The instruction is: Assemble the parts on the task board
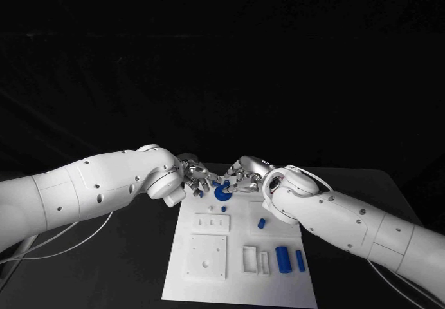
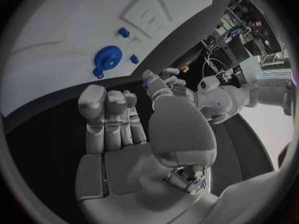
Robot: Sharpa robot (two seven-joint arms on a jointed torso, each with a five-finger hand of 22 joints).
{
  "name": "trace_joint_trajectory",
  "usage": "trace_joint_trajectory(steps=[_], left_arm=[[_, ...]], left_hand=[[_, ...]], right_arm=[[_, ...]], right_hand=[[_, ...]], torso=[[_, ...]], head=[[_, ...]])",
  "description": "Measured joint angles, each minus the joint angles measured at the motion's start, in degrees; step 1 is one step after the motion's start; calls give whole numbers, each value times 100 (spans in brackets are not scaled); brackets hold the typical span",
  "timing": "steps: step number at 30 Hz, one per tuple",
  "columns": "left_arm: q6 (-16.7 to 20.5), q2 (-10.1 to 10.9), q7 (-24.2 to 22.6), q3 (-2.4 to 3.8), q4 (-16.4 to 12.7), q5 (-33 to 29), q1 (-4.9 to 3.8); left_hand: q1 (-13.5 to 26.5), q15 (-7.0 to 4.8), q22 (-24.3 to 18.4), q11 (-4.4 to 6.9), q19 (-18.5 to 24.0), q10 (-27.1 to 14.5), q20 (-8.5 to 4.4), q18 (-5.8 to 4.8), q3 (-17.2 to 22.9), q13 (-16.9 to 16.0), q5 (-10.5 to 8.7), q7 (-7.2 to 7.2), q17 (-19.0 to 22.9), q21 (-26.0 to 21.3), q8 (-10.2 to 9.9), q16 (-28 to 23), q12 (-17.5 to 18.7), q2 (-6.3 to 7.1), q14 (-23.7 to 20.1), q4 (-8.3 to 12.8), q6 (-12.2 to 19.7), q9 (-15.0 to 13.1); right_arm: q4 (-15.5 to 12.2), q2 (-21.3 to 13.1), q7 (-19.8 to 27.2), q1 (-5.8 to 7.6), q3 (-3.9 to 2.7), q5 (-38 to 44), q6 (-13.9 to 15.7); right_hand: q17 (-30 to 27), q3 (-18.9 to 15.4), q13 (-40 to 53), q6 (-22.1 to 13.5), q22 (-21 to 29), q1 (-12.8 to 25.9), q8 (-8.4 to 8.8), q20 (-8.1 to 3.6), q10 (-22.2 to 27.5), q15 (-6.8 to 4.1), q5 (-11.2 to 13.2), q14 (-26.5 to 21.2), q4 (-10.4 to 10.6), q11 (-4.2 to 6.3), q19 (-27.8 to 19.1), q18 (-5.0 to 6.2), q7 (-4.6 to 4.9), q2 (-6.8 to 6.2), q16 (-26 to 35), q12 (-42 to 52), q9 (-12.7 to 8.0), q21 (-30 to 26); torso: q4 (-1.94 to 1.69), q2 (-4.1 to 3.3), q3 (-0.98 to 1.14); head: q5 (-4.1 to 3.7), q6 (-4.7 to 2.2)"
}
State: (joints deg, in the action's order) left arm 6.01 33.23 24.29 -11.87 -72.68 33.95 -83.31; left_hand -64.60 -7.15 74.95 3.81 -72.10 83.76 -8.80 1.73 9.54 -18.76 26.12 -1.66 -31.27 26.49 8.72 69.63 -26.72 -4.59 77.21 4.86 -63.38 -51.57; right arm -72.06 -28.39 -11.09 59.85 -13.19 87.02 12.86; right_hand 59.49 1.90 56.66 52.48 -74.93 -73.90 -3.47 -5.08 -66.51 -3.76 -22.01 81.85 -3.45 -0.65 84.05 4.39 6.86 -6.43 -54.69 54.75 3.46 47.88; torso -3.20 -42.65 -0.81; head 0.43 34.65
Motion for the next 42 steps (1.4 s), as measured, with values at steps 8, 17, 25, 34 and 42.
trace_joint_trajectory(steps=[8,17,25,34,42], left_arm=[[71,143,105,-14,-157,177,0],[181,341,290,-140,-510,557,14],[330,381,421,-190,-781,1179,240],[473,268,512,-199,-833,1701,490],[487,204,559,-199,-813,2128,632]], left_hand=[[-1,-52,-1,20,-90,24,-2,1,-91,50,0,-110,-291,-56,68,0,-46,0,172,96,-110,0],[22,-60,-1,29,-147,30,-18,1,-120,57,51,-151,-522,-56,149,0,-151,-23,264,126,-151,1],[22,-73,-2,39,-164,20,-1,1,-134,74,90,-151,-591,-56,149,0,-218,-23,295,144,-151,1],[55,-72,-3,39,-184,20,-21,0,-132,80,122,-171,-648,-56,148,0,-245,-51,336,145,-171,1],[71,-72,-3,38,-184,20,-21,0,-129,97,122,-171,-631,-56,119,0,-245,-38,336,149,-171,0]], right_arm=[[-219,-630,85,-18,-16,-191,34],[-146,-1089,334,2,-313,-681,560],[-11,-1165,751,14,-712,-1383,1249],[8,-1139,1015,151,-911,-1863,1502],[14,-1126,1115,244,-931,-2048,1568]], right_hand=[[-167,510,-358,-490,0,-211,4,29,162,41,-35,-41,15,-15,-12,77,54,-81,83,16,-27,-375],[-779,1456,-1004,-137,1,-7,3,58,262,8,-65,-193,-80,-14,-91,101,-6,-193,701,-379,-16,-1702],[-1121,1608,-1554,-104,104,70,3,37,230,11,-264,-257,-114,16,-83,143,-13,-224,823,-560,-16,-2670],[-1557,1624,-2216,-38,415,100,3,29,169,17,-334,-304,-130,76,-71,142,-43,-193,918,-843,-16,-3482],[-1646,1605,-2357,-37,349,100,3,27,168,-3,-357,-325,-183,75,-51,141,-42,-194,858,-843,-14,-3547]], torso=[[12,8,0],[51,31,3],[62,42,11],[60,34,-2],[62,29,-3]], head=[[69,41],[116,88],[143,163],[156,276],[157,346]])
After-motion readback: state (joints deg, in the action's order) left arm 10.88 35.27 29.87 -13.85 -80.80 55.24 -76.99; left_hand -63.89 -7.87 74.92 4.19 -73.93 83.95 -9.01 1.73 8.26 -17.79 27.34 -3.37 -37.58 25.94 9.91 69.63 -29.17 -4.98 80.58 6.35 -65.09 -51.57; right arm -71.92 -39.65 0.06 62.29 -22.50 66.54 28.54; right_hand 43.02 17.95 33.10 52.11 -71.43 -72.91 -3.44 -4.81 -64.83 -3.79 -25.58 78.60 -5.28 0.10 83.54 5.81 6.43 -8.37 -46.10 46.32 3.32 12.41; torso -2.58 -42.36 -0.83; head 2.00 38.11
